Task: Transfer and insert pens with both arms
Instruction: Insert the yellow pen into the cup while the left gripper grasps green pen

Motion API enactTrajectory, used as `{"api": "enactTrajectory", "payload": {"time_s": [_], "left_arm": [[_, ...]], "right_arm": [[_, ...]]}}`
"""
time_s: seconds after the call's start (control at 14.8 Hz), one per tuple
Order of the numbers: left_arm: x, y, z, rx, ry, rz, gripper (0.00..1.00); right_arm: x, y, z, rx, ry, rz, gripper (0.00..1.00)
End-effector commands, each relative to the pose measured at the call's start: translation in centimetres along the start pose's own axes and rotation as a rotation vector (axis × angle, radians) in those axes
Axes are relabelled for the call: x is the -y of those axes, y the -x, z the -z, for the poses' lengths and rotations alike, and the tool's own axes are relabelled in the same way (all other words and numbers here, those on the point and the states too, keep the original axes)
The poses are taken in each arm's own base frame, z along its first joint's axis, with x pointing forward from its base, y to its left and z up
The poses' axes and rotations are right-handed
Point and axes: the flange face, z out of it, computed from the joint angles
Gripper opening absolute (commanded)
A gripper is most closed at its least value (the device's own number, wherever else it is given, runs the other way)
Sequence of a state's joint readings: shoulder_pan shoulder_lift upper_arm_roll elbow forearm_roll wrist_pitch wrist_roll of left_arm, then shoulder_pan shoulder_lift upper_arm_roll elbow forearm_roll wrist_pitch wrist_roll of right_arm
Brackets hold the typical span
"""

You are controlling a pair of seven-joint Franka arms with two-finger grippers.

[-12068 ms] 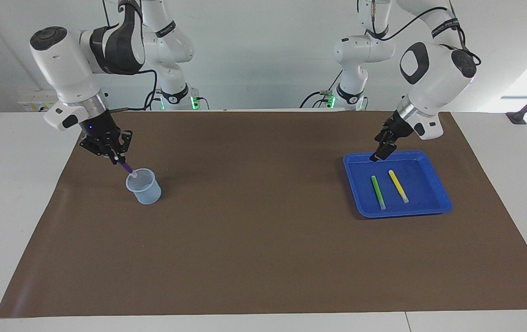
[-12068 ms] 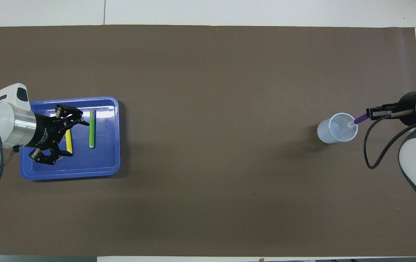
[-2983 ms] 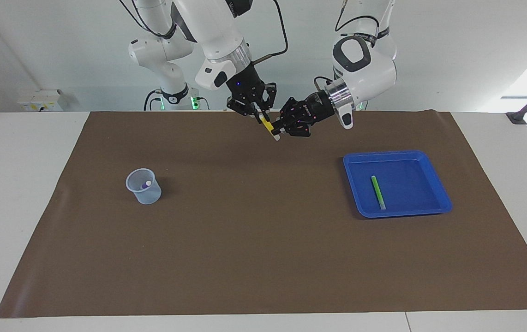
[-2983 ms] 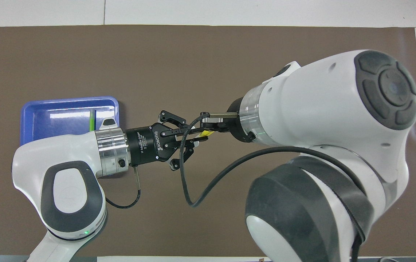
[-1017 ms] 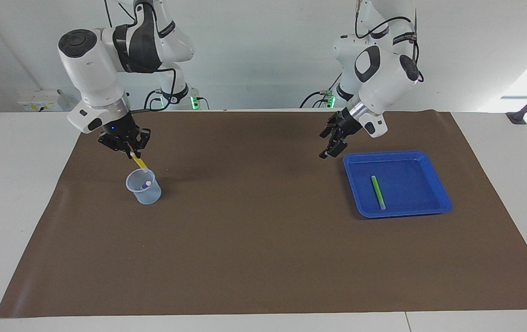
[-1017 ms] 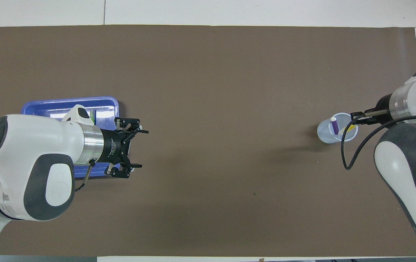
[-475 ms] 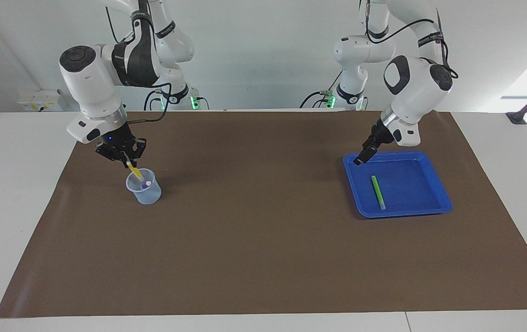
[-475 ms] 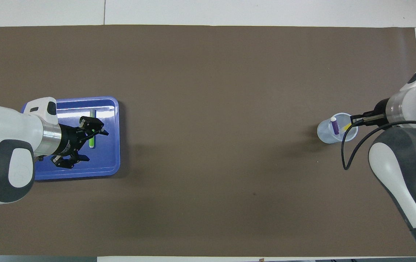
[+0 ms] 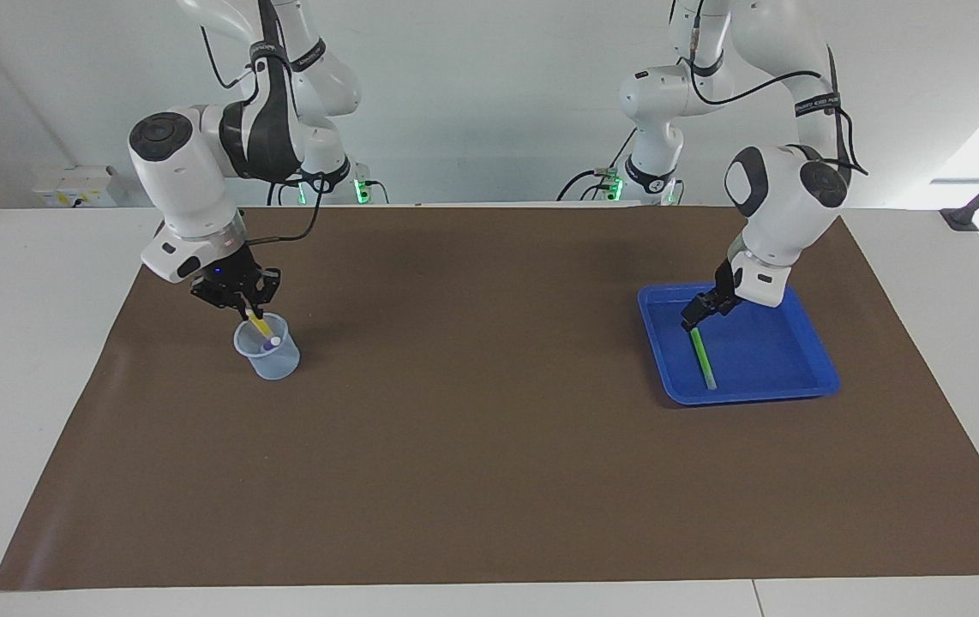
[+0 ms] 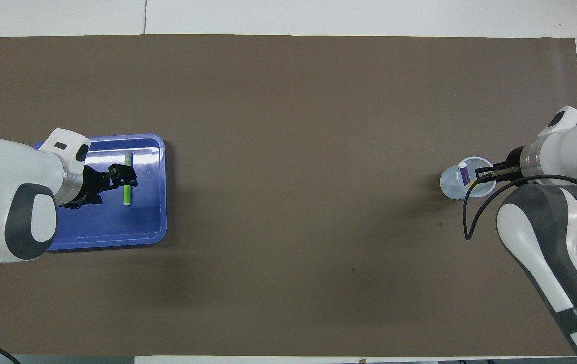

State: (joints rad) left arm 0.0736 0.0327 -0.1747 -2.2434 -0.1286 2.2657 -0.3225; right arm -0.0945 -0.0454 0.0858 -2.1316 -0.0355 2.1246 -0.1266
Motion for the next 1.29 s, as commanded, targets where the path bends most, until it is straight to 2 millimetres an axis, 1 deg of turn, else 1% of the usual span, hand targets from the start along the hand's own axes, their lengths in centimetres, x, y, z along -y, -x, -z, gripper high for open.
{"api": "enactTrajectory", "payload": {"time_s": [0.0,0.07,0.2,0.34,0.54,0.68,0.81,0.95,1.08,1.15,1.22], "left_arm": [[-0.2,-1.1,-2.1,-0.015,-0.047,-0.141,1.00],[-0.3,-1.5,-2.8,-0.027,-0.059,-0.182,1.00],[-0.8,-2.6,-3.7,-0.028,-0.086,-0.229,1.00],[-1.2,-3.9,-4.4,-0.028,-0.093,-0.242,0.99],[-1.2,-5.1,-5.2,-0.030,-0.099,-0.250,0.91],[-1.3,-5.3,-5.8,-0.023,-0.100,-0.252,0.84],[-1.2,-5.3,-5.8,-0.020,-0.101,-0.251,0.69],[-1.1,-5.2,-5.9,-0.014,-0.103,-0.249,0.48],[-1.1,-5.2,-5.8,-0.009,-0.103,-0.247,0.25],[-1.2,-5.3,-5.7,-0.011,-0.103,-0.247,0.17],[-1.1,-5.4,-5.7,-0.011,-0.103,-0.246,0.11]], "right_arm": [[-0.3,0.0,0.0,-0.014,0.005,0.002,0.98],[-0.4,-0.4,0.2,-0.021,0.004,-0.002,1.00],[-0.7,-1.2,1.3,-0.045,0.007,-0.009,1.00],[-0.8,-1.9,3.0,-0.074,0.011,-0.007,1.00],[-1.0,-2.6,5.6,-0.115,0.019,-0.010,1.00],[-1.1,-3.0,7.4,-0.128,0.020,-0.041,1.00],[-1.4,-3.4,9.8,-0.101,0.018,-0.064,1.00],[-1.6,-3.4,12.0,-0.075,0.018,-0.081,1.00],[-1.5,-3.4,13.2,-0.067,0.023,-0.097,1.00],[-1.3,-3.4,13.7,-0.067,0.023,-0.095,1.00],[-0.9,-3.4,14.1,-0.061,0.020,-0.093,1.00]]}}
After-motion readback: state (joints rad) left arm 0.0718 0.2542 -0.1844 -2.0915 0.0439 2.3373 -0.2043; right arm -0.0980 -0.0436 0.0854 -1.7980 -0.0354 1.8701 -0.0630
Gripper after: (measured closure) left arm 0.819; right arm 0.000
